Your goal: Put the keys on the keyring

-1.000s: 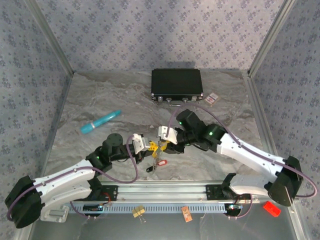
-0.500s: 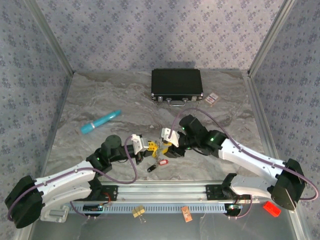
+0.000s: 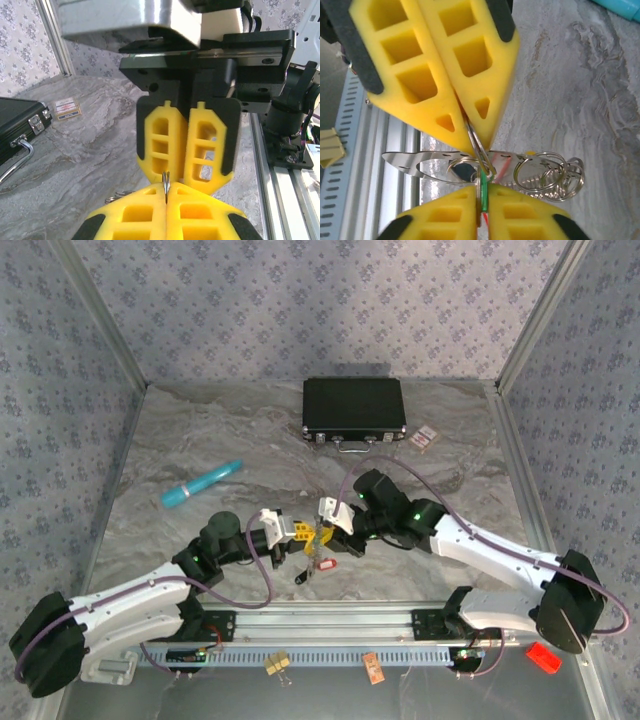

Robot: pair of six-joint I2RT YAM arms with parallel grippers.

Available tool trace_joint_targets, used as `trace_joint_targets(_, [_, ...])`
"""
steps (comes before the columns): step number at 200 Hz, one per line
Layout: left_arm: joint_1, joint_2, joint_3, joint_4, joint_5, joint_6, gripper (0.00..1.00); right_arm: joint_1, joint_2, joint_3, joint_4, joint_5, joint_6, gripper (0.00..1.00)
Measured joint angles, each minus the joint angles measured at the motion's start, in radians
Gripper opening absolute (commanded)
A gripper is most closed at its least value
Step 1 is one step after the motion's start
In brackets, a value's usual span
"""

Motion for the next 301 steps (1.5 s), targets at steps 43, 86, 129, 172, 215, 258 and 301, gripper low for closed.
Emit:
trace_joint_targets(43, [0.0, 0.0, -0.021, 0.043, 0.0, -0.012, 0.0, 0.021, 0.034, 0.006, 0.014, -0.022, 0.01, 0.03])
trace_joint_targets(86, [0.0, -0.004, -0.028, 0.052, 0.0, -0.015, 0.0, 0.028, 0.045, 0.01, 0.023, -0.019, 0.014, 0.03])
trace_joint_targets(129, [0.0, -0.012, -0.029, 0.059, -0.008, -0.015, 0.0, 0.024, 0.026, 0.01, 0.022, -0.002, 0.018, 0.04])
trace_joint_targets(172, [0.0, -0.012, -0.029, 0.069, -0.014, -0.014, 0.0, 0.024, 0.01, 0.003, 0.031, 0.014, 0.033, 0.0])
trace_joint_targets(215, [0.0, -0.012, -0.029, 0.069, -0.016, -0.014, 0.0, 0.024, -0.003, 0.0, 0.033, 0.032, 0.036, 0.07])
trace_joint_targets(258, [0.0, -0.012, -0.029, 0.068, -0.015, -0.014, 0.0, 0.026, -0.003, -0.027, 0.097, 0.035, 0.072, 0.31])
trace_joint_targets(301, [0.0, -0.013, -0.029, 0.068, -0.015, -0.014, 0.0, 0.027, -0.009, -0.078, 0.196, 0.031, 0.111, 0.32])
